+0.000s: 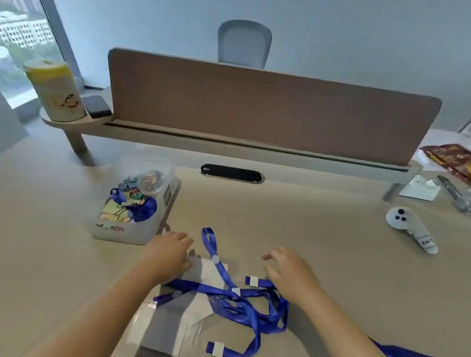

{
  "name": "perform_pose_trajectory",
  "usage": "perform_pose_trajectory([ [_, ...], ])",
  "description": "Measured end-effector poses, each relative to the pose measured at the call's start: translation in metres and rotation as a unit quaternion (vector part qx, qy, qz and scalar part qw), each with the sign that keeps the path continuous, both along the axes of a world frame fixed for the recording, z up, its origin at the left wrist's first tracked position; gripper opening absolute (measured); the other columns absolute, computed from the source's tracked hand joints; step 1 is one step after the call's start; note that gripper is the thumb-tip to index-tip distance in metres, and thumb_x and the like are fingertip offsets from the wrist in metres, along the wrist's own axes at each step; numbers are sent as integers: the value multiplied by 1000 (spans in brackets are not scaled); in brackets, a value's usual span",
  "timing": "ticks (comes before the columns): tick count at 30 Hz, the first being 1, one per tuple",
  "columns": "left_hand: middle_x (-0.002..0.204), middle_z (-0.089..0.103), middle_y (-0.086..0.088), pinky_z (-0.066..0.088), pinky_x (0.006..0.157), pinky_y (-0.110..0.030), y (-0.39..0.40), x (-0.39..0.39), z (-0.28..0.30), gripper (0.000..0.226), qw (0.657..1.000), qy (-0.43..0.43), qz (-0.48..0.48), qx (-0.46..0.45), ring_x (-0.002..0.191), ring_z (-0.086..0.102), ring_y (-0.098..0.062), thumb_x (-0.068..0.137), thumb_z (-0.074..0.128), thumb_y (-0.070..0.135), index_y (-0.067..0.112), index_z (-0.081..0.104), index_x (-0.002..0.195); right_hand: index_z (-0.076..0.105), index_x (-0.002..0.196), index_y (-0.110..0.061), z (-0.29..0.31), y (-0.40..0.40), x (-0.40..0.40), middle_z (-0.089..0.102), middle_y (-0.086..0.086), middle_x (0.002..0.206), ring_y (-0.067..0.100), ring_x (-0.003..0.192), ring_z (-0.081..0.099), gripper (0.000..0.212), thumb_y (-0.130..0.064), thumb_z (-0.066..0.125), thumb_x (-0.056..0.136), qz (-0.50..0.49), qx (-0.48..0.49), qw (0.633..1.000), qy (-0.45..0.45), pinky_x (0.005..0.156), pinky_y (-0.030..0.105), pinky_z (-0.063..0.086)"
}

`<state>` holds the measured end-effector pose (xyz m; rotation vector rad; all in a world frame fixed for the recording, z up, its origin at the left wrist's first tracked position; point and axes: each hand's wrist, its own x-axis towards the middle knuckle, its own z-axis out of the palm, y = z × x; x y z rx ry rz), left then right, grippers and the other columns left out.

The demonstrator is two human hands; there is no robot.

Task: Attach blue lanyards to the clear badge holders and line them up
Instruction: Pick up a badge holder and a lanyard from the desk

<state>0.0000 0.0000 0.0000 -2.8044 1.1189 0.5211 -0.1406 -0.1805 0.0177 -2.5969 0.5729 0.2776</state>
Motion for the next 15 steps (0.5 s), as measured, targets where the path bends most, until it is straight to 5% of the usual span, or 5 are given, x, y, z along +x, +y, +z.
perform_pose_trajectory([
  [4,128,51,-4,44,91,-36,-7,2,-33,43,998,37,55,-3,111,50,-24,84,52,37,14,45,120,53,125,-11,-29,-3,7,52,5,132,20,120,47,34,-20,39,95,11,14,1000,26,98,29,38],
  [15,116,52,-11,47,93,-41,-36,16,-60,61,971,128,199,-11,106,49,-30,65,77,31,12,43,112,54,123,-11,-50,-8,29,53,5,129,20,119,48,33,-19,41,94,13,29,999,14,95,29,38],
])
